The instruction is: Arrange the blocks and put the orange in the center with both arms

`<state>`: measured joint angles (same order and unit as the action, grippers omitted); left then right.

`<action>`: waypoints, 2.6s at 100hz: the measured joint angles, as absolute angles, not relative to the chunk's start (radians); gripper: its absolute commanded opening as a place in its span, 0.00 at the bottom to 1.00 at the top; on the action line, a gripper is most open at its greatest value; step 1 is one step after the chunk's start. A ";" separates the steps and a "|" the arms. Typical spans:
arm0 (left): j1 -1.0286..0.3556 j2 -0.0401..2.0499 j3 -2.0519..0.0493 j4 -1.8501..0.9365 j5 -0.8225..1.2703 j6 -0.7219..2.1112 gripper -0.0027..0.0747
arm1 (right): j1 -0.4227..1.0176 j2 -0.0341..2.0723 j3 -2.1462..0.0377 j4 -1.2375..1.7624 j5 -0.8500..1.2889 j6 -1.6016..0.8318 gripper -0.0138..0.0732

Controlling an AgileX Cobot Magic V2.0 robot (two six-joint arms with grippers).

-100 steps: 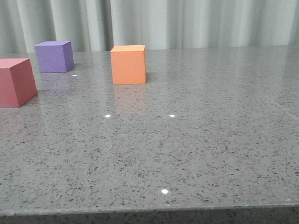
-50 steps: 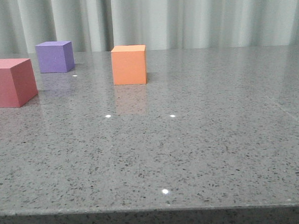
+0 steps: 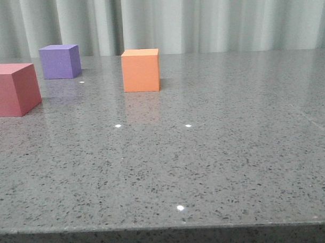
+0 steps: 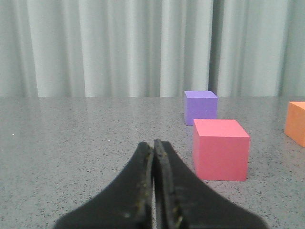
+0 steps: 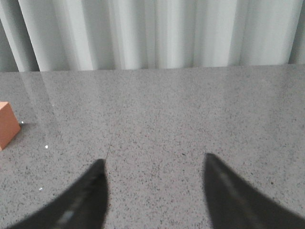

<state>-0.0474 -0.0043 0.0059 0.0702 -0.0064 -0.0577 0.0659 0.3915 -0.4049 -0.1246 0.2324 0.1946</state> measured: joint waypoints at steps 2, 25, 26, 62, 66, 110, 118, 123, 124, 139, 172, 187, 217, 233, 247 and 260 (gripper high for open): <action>-0.047 -0.004 0.006 0.070 -0.006 -0.058 0.01 | 0.066 0.391 -0.405 -0.125 0.237 0.195 0.39; -0.047 -0.004 0.006 0.070 -0.006 -0.058 0.01 | 0.066 0.391 -0.405 -0.125 0.257 0.195 0.08; -0.047 -0.004 0.006 0.070 -0.006 -0.058 0.01 | 0.066 0.391 -0.405 -0.125 0.257 0.195 0.08; -0.047 -0.004 0.006 0.069 -0.024 -0.058 0.01 | 0.066 0.391 -0.405 -0.127 0.257 0.195 0.08; -0.047 -0.004 0.006 0.068 -0.042 -0.058 0.01 | 0.066 0.391 -0.405 -0.127 0.258 0.195 0.08; -0.047 0.036 -0.238 -0.078 0.168 -0.058 0.01 | 0.066 0.391 -0.405 -0.127 0.259 0.195 0.08; -0.047 0.088 -0.330 -0.084 0.257 -0.058 0.01 | 0.066 0.391 -0.405 -0.127 0.259 0.195 0.08; -0.047 0.136 -0.391 -0.084 0.337 -0.058 0.01 | 0.066 0.391 -0.405 -0.129 0.259 0.195 0.08; -0.047 0.143 -0.408 -0.084 0.348 -0.058 0.01 | 0.066 0.391 -0.405 -0.129 0.259 0.195 0.08; -0.047 0.306 -0.584 -0.074 0.559 -0.058 0.01 | 0.066 0.391 -0.405 -0.129 0.259 0.195 0.08; -0.047 0.645 -0.825 -0.068 0.796 -0.058 0.01 | 0.066 0.391 -0.405 -0.129 0.259 0.195 0.08; -0.047 0.706 -0.833 -0.067 0.809 -0.058 0.01 | 0.066 0.391 -0.405 -0.131 0.259 0.195 0.08; -0.047 0.742 -0.833 -0.066 0.859 -0.058 0.34 | 0.066 0.391 -0.405 -0.131 0.260 0.195 0.08; -0.047 0.742 -0.837 -0.066 0.882 -0.058 0.84 | 0.066 0.391 -0.405 -0.131 0.260 0.195 0.08; -0.047 0.742 -0.837 -0.066 0.894 -0.058 0.92 | 0.066 0.391 -0.405 -0.131 0.260 0.195 0.08; -0.047 0.742 -0.837 -0.065 0.897 -0.058 0.88 | 0.066 0.391 -0.405 -0.131 0.260 0.195 0.08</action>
